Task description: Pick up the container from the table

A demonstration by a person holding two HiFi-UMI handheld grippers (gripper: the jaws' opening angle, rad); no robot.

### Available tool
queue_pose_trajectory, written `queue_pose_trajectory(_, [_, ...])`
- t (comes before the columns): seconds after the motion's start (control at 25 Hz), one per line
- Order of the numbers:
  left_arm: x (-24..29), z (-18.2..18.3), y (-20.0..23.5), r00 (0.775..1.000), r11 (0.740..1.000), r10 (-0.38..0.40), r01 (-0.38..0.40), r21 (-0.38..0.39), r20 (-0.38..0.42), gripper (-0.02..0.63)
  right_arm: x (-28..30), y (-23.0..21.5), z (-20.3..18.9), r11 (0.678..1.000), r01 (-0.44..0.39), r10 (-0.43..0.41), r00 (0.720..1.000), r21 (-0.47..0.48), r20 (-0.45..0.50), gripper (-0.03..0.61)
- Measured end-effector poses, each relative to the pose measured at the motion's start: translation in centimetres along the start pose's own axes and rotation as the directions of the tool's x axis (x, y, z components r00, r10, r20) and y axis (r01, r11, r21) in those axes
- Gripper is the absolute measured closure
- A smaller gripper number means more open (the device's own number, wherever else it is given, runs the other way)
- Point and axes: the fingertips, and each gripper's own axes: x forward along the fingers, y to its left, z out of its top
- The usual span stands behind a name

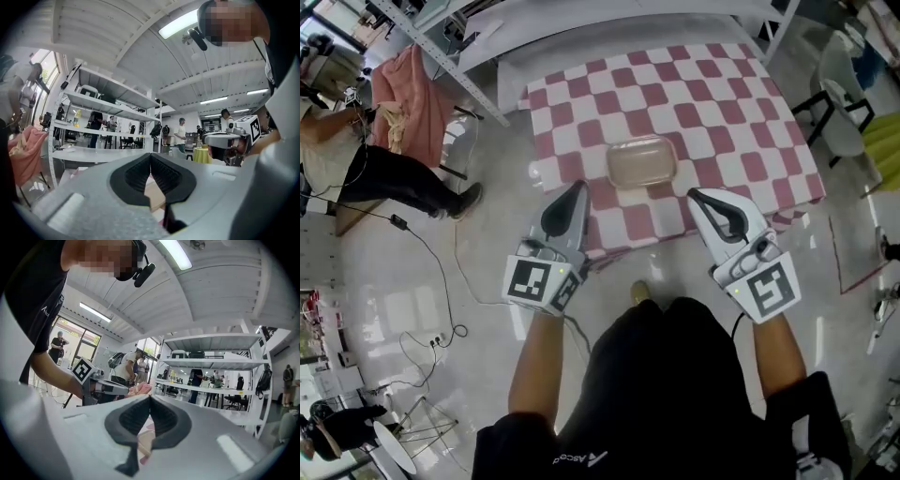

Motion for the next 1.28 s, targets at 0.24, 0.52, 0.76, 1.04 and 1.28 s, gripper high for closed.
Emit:
queue_pose_trajectory(0.24, [3.8,-3.2,2.9,0.995,0.995,0.021,-0.030,-0.099,-0.096,0.601,2.9,-2.7,-1.8,1.000,-0.006,0.006,0.999,-0.013,-0.041,0.575])
queue_pose_trajectory(0.52, [7.1,-7.5,5.5,0.973,0.966,0.021,-0.079,-0.248,-0.232,0.511,5.6,-4.6,-3.2,0.999,-0.053,0.053,0.998,0.000,-0.038,0.575])
queue_pose_trajectory(0.76, [9.3,-13.0,6.4,0.921,0.899,-0.048,-0.128,-0.418,-0.385,0.418,6.4,-5.5,-3.9,0.996,-0.087,0.087,0.996,0.009,-0.030,0.575])
queue_pose_trajectory(1.04, [10.7,-17.2,6.6,0.873,0.788,-0.155,-0.173,-0.591,-0.462,0.410,7.1,-6.0,-4.1,0.995,-0.103,0.103,0.994,0.013,-0.025,0.575])
queue_pose_trajectory(1.28, [11.3,-19.9,6.6,0.831,0.715,-0.223,-0.216,-0.665,-0.509,0.421,7.3,-6.7,-4.7,0.995,-0.094,0.095,0.995,0.026,-0.038,0.575])
